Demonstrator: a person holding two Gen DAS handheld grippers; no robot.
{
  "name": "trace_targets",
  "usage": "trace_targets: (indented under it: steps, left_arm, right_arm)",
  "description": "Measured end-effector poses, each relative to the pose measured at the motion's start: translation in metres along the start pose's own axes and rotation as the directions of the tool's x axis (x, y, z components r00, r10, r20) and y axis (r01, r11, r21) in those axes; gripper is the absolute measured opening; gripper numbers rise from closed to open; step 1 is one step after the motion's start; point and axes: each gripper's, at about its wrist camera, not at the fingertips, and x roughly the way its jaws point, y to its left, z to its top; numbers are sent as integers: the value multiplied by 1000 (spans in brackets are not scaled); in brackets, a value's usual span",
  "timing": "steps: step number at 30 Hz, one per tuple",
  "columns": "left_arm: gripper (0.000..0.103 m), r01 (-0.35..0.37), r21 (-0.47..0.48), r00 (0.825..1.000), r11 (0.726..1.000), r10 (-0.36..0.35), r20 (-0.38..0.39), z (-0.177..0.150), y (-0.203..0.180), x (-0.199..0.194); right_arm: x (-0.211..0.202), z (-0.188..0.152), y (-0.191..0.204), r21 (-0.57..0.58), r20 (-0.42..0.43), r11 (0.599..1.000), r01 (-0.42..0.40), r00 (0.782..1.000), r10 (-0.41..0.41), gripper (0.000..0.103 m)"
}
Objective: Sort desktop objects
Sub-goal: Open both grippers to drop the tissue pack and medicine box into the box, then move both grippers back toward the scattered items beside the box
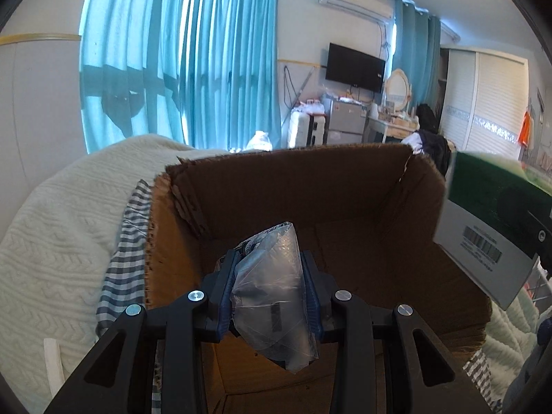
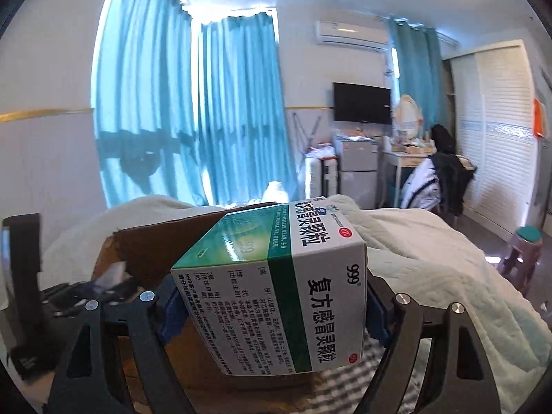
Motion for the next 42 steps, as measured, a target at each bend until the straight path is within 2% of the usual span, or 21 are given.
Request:
trace_targets:
  steps: [7, 10, 14, 15, 16, 18, 23, 27, 33, 34, 37, 42]
  left_arm:
    - [36, 10, 16, 997, 1000, -8, -78, -12, -3, 23]
    - [42, 2, 12, 997, 1000, -1, -83, -12, -2, 22]
    - [60, -3, 6, 997, 1000, 3, -82, -11, -5, 19]
    - [69, -13, 21, 997, 1000, 15, -72, -11, -8, 16]
    - [74, -21, 30, 998, 999, 23, -64, -11, -10, 14]
    - [87, -30, 42, 999, 999, 32, -42, -9, -13, 8]
    - [102, -59, 51, 998, 997, 58, 33, -1, -16, -17]
    - [103, -122, 26, 984, 992, 117, 135, 8, -14, -50]
    - [103, -167, 14, 965, 986, 161, 208, 16, -14, -90]
    - [103, -173, 7, 961, 985, 167, 219, 16, -14, -100]
    - [103, -159, -22, 965, 987, 160, 209, 22, -13, -115]
    - [103, -248, -7, 938, 969, 242, 249, 20, -19, -139]
  right_arm:
    - [34, -10, 28, -85, -27, 995, -60, 998, 58, 81]
    - [46, -21, 35, -108, -49, 991, -75, 996, 70, 81]
    - [57, -30, 33, -95, -75, 993, -75, 995, 68, 86]
    - [57, -31, 33, -102, -74, 992, -75, 995, 67, 93]
    - [54, -32, 32, -106, -66, 992, -72, 996, 65, 95]
    - [47, -31, 30, -106, -41, 992, -69, 997, 65, 96]
    - [20, -16, 23, -82, 47, 995, -62, 997, 66, 102]
    - [-9, -5, 16, -71, 109, 997, -42, 993, 49, 103]
    - [-52, 5, 7, -57, 158, 998, -20, 987, 29, 103]
    - [-58, 6, 5, -60, 162, 998, -14, 987, 23, 103]
    - [-74, 8, 4, -88, 169, 996, 21, 986, -6, 103]
    - [-102, 8, 2, -117, 219, 993, 7, 975, 19, 103]
